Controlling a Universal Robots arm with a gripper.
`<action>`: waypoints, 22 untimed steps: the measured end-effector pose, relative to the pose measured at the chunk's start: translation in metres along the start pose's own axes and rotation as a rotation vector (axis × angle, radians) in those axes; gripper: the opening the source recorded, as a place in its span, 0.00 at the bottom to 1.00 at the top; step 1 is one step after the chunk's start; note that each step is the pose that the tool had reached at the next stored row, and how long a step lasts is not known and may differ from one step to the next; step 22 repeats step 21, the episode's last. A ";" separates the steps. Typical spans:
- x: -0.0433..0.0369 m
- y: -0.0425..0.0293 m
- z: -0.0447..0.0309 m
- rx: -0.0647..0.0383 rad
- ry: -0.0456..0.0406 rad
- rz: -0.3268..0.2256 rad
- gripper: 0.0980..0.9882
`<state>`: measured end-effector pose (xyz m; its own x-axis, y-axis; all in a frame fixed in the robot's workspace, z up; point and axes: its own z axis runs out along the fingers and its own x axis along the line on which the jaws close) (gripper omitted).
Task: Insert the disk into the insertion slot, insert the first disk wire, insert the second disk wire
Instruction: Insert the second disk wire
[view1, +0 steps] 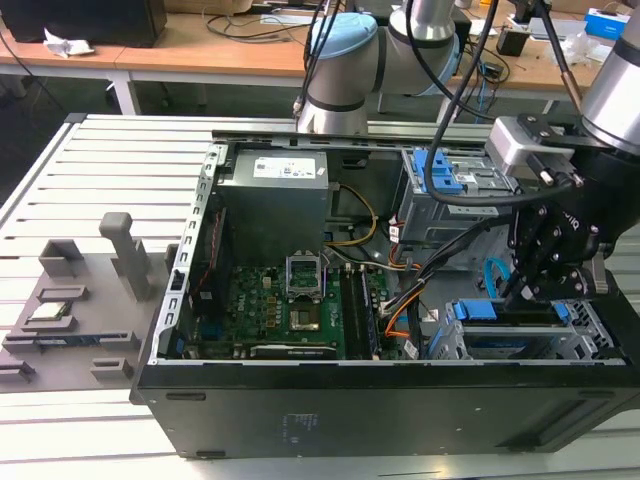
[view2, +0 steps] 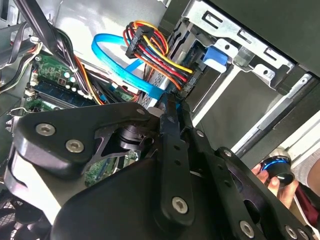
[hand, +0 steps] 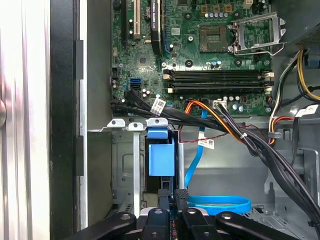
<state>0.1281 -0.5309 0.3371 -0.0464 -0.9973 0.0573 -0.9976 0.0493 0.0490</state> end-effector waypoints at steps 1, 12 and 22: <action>-0.0001 0.0000 0.0003 0.000 -0.0005 0.000 0.08; 0.0017 0.0028 -0.0558 0.000 0.0001 0.000 0.01; 0.0017 0.0029 -0.0566 0.000 -0.0003 0.000 0.01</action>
